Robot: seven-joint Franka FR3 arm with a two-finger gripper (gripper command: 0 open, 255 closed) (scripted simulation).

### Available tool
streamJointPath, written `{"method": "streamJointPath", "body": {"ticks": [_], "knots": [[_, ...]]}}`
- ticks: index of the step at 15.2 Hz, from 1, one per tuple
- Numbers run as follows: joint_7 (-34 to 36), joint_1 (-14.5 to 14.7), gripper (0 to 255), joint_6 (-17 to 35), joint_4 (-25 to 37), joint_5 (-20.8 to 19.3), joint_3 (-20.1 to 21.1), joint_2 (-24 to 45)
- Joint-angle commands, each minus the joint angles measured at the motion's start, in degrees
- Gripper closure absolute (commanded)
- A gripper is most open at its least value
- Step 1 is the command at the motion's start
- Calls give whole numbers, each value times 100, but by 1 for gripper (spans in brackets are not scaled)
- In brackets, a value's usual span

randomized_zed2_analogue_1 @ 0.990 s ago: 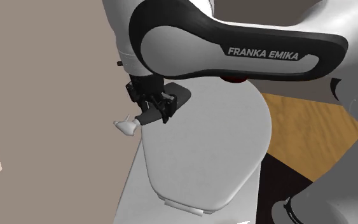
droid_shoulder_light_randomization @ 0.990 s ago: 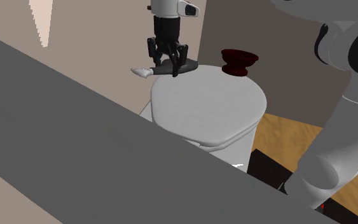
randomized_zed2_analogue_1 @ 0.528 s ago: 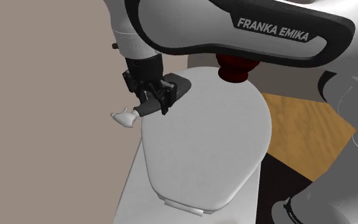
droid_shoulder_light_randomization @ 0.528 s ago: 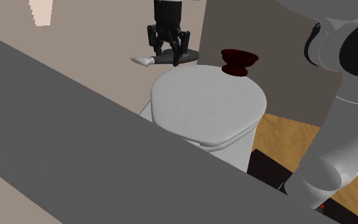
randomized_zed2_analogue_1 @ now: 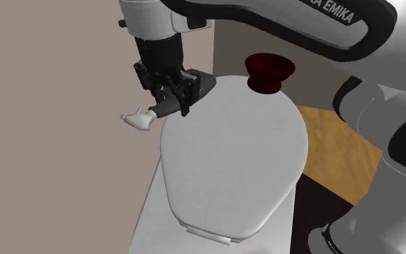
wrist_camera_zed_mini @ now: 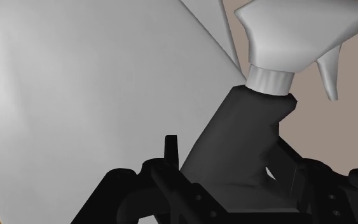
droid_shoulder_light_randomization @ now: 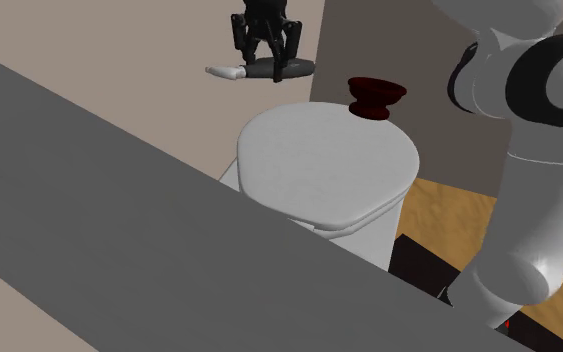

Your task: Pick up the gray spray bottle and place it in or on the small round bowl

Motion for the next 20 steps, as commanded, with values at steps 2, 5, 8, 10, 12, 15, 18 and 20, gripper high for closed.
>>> {"method": "streamJointPath", "body": {"ticks": [2,5,8,10,12,15,18,20], "knots": [[30,522,255,-540,907,-395,-68,408],[-254,-135,255,-320,325,-34,-18,-21],[-790,-1036,255,20,-477,505,-51,-656],[-1187,-1488,255,180,-866,807,-169,-1016],[-1588,-1867,255,302,-1178,1055,-314,-1324],[-2175,-2300,255,435,-1535,1336,-585,-1691],[-2726,-2620,255,525,-1784,1514,-881,-1945],[-3071,-2796,255,570,-1898,1586,-1072,-2056]]}}
